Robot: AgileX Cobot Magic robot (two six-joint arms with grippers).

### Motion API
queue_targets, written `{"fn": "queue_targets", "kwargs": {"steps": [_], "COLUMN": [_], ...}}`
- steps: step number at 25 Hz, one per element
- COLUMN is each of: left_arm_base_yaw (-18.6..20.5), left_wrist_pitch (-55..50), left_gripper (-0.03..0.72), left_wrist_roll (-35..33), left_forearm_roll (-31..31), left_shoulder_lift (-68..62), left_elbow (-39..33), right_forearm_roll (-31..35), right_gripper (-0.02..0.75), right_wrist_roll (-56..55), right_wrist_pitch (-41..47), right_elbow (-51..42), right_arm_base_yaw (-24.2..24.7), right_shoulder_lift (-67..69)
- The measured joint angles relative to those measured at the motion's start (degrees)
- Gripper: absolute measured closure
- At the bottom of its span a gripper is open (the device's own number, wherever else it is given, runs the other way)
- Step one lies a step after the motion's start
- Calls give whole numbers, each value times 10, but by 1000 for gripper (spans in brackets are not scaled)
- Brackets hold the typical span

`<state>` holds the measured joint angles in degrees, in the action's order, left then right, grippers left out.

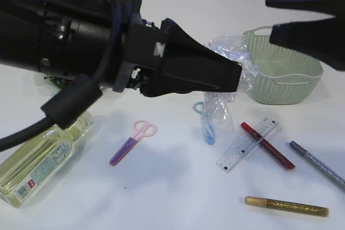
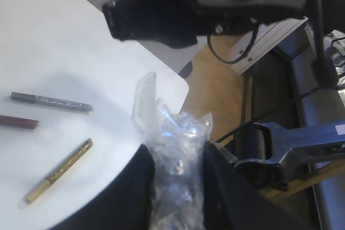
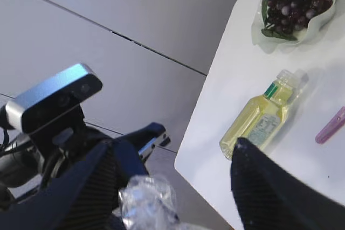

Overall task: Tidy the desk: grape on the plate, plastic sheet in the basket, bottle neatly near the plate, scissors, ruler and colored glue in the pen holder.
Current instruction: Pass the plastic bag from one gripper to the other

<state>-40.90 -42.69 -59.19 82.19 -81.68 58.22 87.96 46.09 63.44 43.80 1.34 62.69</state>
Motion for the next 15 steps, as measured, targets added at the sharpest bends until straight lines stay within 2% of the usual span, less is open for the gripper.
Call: {"fn": "queue_targets", "kwargs": {"steps": [8, 15], "left_arm_base_yaw": [0, 0], "left_wrist_pitch": [0, 0], "left_gripper": [487, 487], "left_wrist_roll": [-1, -1], "left_forearm_roll": [4, 4], "left_shoulder_lift": [0, 0], "left_elbow": [0, 0], "right_forearm_roll": [-28, -130], "right_gripper": [212, 212], "right_wrist_roll": [26, 51], "right_wrist_pitch": [36, 48], "right_elbow": [126, 135], "right_arm_base_yaw": [-1, -2], "right_shoulder_lift": [97, 112]}}
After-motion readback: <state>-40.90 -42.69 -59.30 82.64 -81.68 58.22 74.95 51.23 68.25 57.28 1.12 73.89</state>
